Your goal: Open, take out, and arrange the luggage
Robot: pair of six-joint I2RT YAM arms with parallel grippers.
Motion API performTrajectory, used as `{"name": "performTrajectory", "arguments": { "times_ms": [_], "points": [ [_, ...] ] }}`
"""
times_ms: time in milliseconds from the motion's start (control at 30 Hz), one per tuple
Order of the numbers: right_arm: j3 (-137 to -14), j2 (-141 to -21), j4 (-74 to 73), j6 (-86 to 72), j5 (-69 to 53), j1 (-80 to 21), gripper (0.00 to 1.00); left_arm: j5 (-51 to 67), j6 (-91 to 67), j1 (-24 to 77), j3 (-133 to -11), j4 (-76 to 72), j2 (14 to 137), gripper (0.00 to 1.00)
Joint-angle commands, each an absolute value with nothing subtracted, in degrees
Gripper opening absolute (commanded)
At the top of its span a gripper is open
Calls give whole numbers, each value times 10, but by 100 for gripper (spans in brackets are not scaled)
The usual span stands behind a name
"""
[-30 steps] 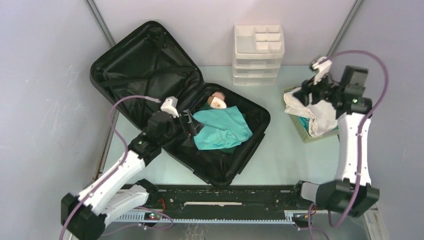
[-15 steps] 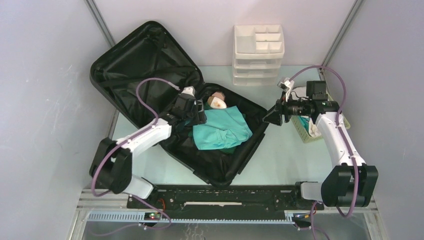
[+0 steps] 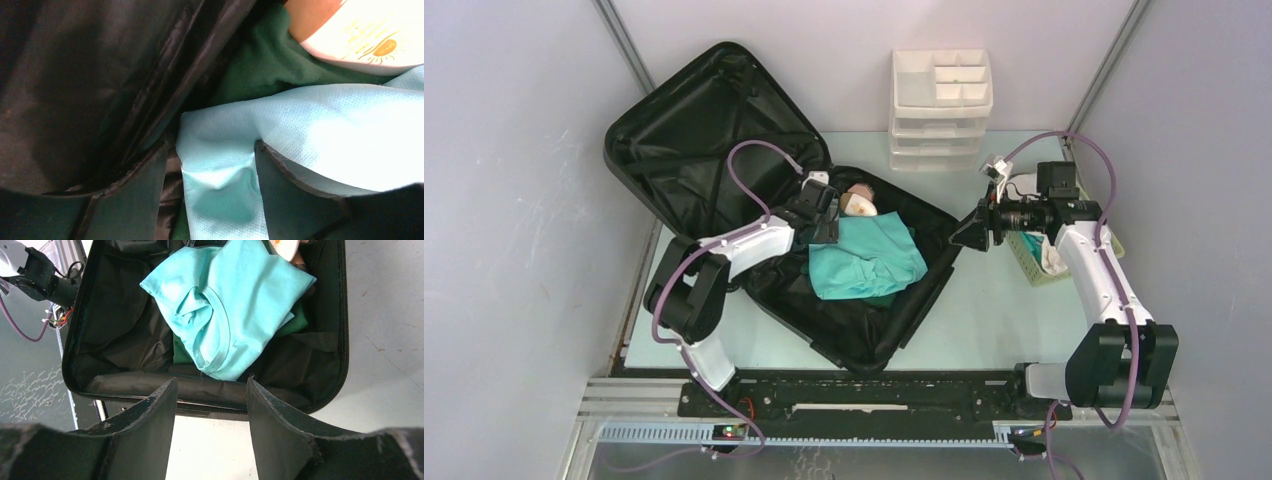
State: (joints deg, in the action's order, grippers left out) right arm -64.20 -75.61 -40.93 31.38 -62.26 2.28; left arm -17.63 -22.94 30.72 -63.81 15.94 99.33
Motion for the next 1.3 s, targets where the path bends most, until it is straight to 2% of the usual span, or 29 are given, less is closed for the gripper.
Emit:
{"name": "performTrajectory", "arguments": {
  "times_ms": [0, 100, 200, 400, 667, 767, 833, 900, 1067, 1267],
  "points": [
    [-652, -760, -412, 325, -637, 23, 61, -213, -195, 305, -678, 146, 1001, 65],
    [-652, -762, -413, 327, -635, 22, 61, -191, -188, 305, -685, 135, 1010, 36],
    [-652, -762, -415, 328, -635, 23, 61, -176, -186, 306, -687, 132, 1014, 29],
    [-651, -764, -421, 338, -640, 23, 60, -172, -153, 313, -649, 103, 958, 1],
    [-652, -743, -400, 380, -609, -29, 64, -206, -35, 354, -543, 7, 834, 0],
    [-652, -762, -384, 439, -610, -71, 90, -196, -15, 359, -503, -46, 806, 0],
    [-658, -795, -345, 429, -608, -92, 99, -194, -14, 359, -488, -65, 797, 0],
    [-696, -848, -328, 386, -591, -115, 99, -196, -19, 359, -480, -76, 794, 0],
    [-882, -1023, -397, 348, -533, -164, 96, -198, -23, 359, -460, -107, 789, 0],
    [-1079, -1171, -541, 449, -512, -168, 95, -195, 6, 359, -396, -184, 737, 0]
  ]
}}
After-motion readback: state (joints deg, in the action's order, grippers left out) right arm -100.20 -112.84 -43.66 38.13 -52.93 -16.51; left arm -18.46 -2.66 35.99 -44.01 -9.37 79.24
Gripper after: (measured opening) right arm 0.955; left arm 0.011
